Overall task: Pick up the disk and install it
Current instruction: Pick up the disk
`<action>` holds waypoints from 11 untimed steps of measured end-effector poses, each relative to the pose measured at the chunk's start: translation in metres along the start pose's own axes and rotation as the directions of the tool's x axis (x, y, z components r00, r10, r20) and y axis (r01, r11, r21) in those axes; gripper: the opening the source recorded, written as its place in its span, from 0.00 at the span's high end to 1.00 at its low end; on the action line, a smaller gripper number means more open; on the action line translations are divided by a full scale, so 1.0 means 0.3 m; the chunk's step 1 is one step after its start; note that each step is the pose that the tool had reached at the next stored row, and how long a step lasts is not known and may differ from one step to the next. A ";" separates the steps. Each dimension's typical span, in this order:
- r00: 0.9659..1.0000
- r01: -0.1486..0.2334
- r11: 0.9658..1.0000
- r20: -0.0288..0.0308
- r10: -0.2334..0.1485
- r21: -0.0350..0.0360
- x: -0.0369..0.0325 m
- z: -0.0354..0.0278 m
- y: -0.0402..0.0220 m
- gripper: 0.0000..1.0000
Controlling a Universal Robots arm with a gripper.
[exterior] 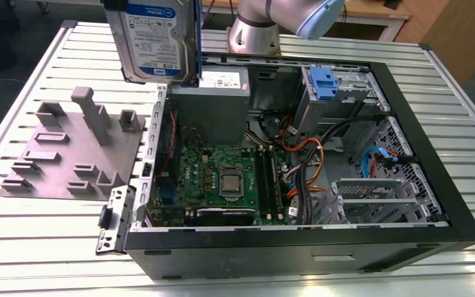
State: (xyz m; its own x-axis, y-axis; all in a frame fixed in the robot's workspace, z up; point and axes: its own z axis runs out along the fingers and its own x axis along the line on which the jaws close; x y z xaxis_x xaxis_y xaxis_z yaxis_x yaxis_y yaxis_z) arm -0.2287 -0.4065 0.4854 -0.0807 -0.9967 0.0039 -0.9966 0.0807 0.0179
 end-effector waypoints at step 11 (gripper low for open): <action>1.000 0.000 1.000 0.000 0.000 0.001 0.065 0.015 -0.015 0.64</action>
State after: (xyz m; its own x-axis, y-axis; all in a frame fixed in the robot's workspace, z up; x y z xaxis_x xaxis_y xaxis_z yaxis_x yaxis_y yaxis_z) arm -0.2258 -0.4264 0.4811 -0.0807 -0.9967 0.0035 -0.9966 0.0807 0.0174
